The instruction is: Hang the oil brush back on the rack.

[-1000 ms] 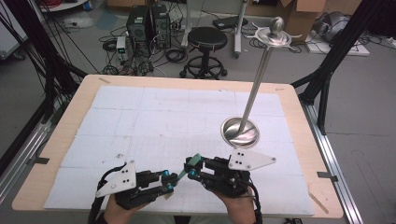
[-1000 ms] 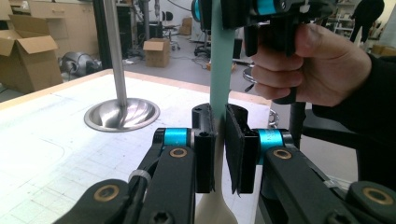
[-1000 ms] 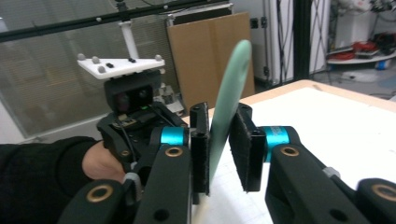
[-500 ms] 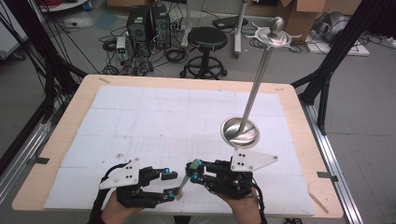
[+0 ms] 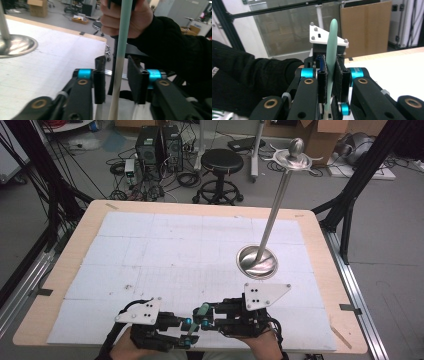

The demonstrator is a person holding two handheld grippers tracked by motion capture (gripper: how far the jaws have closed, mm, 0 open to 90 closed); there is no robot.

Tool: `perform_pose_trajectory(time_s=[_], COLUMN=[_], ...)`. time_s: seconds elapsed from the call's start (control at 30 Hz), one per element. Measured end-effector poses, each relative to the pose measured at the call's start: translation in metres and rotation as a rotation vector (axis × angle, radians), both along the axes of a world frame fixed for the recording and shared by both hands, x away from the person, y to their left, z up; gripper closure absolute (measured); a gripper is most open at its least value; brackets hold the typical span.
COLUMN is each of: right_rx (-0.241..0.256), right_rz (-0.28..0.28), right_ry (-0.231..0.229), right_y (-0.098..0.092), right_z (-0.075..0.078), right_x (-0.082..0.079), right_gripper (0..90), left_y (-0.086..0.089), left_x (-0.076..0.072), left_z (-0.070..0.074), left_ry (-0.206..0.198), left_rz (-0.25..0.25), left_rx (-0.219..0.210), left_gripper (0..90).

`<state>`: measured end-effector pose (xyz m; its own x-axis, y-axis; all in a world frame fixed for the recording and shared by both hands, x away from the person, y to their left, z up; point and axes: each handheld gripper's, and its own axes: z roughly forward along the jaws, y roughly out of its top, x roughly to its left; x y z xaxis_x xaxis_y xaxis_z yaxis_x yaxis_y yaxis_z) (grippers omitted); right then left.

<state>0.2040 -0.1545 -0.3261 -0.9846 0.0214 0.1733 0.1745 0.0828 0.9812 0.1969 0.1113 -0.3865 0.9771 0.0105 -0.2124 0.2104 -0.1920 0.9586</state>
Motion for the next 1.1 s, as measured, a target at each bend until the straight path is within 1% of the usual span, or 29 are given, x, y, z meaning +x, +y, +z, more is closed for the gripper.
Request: perform_pose_trajectory(time_s=[0.1,0.23,0.33,0.4,0.43,0.47,0.5,0.57,0.63,0.67,0.7,0.8,0.83,0.87,0.9,0.93,0.97,1.03,1.1], right_rx=[0.007,0.012,0.012,0.012,0.017,0.022,0.024,0.021,0.011,0.01,0.008,-0.016,-0.034,-0.047,-0.053,-0.057,-0.058,-0.064,-0.069], right_rz=[0.019,0.027,0.021,0.008,-0.003,-0.027,-0.067,-0.136,-0.214,-0.254,-0.292,-0.409,-0.453,-0.485,-0.52,-0.547,-0.562,-0.577,-0.577], right_ry=[0.009,0.022,0.023,0.019,0.018,0.019,0.03,0.01,-0.006,-0.012,-0.022,-0.042,-0.037,-0.029,-0.019,-0.004,0.003,0.001,-0.002], right_y=[-0.001,-0.002,-0.002,-0.001,-0.001,-0.001,-0.001,-0.001,-0.001,-0.001,0.0,0.004,0.006,0.008,0.009,0.01,0.012,0.015,0.019], right_z=[-0.001,-0.003,-0.004,-0.004,-0.004,-0.004,-0.003,-0.002,-0.002,-0.001,-0.001,0.0,-0.001,-0.001,-0.002,-0.002,-0.003,-0.005,-0.005], right_x=[0.001,0.003,0.003,0.003,0.003,0.002,0.002,0.001,-0.001,-0.002,-0.002,-0.005,-0.005,-0.005,-0.006,-0.006,-0.007,-0.008,-0.01], right_gripper=[82.1,82.1,81.9,81.2,73.1,62.3,56.2,44.1,36.8,32.3,30.0,27.2,27.2,27.2,27.9,29.3,29.7,30.3,32.6], left_y=[-0.001,0.0,0.0,0.0,0.001,0.001,0.002,0.004,0.005,0.006,0.007,0.007,0.007,0.007,0.006,0.005,0.003,-0.001,-0.005], left_x=[-0.001,-0.002,-0.003,-0.003,-0.002,-0.002,-0.002,-0.001,0.0,0.0,0.0,0.001,0.001,0.001,0.0,-0.001,-0.002,-0.005,-0.007], left_z=[-0.001,-0.001,-0.001,0.0,0.0,0.0,0.0,0.001,0.003,0.003,0.003,0.003,0.003,0.003,0.002,0.0,-0.001,-0.004,-0.004], left_ry=[-0.01,-0.038,-0.054,-0.063,-0.064,-0.069,-0.071,-0.078,-0.084,-0.094,-0.099,-0.1,-0.104,-0.108,-0.116,-0.123,-0.132,-0.149,-0.16], left_rz=[-0.013,-0.003,0.013,0.034,0.044,0.063,0.082,0.127,0.189,0.22,0.256,0.348,0.377,0.402,0.429,0.446,0.463,0.486,0.508], left_rx=[0.002,0.009,0.014,0.016,0.015,0.013,0.013,0.008,0.012,0.019,0.028,0.05,0.06,0.065,0.073,0.079,0.088,0.105,0.102], left_gripper=[78.1,83.8,84.0,84.2,84.2,84.2,84.3,84.3,84.2,84.2,84.3,84.2,84.2,84.2,84.2,84.2,84.2,84.2,84.2])
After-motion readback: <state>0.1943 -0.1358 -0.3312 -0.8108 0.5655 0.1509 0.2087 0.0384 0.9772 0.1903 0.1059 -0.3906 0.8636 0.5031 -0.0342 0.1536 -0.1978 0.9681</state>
